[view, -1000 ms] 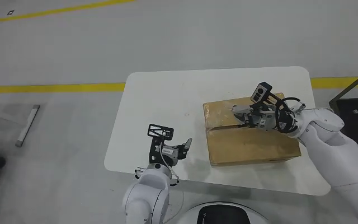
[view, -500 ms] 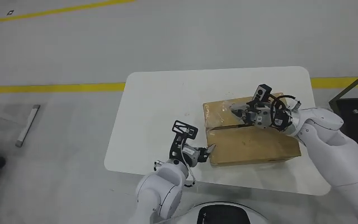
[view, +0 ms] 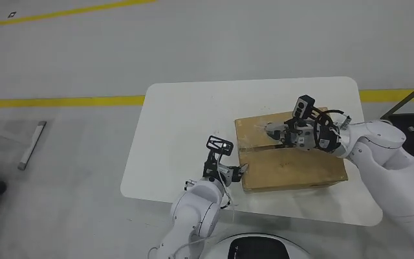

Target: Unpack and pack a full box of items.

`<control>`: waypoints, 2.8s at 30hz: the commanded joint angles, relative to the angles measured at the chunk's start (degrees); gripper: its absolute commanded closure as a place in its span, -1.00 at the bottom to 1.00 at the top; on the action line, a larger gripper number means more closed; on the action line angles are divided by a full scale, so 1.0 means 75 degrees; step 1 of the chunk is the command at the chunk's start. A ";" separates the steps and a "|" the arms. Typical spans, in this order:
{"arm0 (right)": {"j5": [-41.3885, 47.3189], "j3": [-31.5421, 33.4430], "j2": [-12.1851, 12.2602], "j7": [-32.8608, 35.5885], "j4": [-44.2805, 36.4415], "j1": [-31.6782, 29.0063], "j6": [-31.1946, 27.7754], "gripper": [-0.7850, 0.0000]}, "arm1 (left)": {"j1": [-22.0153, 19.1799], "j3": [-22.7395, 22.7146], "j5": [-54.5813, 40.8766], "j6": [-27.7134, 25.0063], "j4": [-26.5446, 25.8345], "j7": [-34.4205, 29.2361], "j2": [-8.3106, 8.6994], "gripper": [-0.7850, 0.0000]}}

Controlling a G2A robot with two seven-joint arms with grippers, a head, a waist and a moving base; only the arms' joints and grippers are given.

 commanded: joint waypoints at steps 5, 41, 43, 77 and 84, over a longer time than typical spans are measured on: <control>-0.0337 -0.0007 0.0035 -0.0069 -0.0037 0.0004 0.0135 1.00 | -0.0101 -0.0009 0.0137 0.0154 0.0165 0.0091 -0.0007 -1.00; -0.1274 0.1398 0.0483 -0.0340 -0.0771 -0.1484 0.1316 1.00 | -0.0040 -0.0092 0.0301 0.0069 -0.0178 0.0308 0.0020 -1.00; -0.1389 0.1437 0.0507 -0.0399 -0.0812 -0.1510 0.1366 1.00 | -0.0025 -0.0107 0.0229 0.0057 -0.0270 0.0338 0.0020 -1.00; -0.1210 0.1909 0.0740 -0.0408 -0.1141 -0.1813 0.1779 1.00 | -0.0334 0.0336 0.0130 0.0225 -0.0559 0.0748 -0.0043 0.47; -0.1477 0.1937 0.0816 -0.0387 -0.1194 -0.1856 0.1930 1.00 | -0.0482 0.0517 0.0157 0.0197 -0.0368 0.0770 -0.0079 0.65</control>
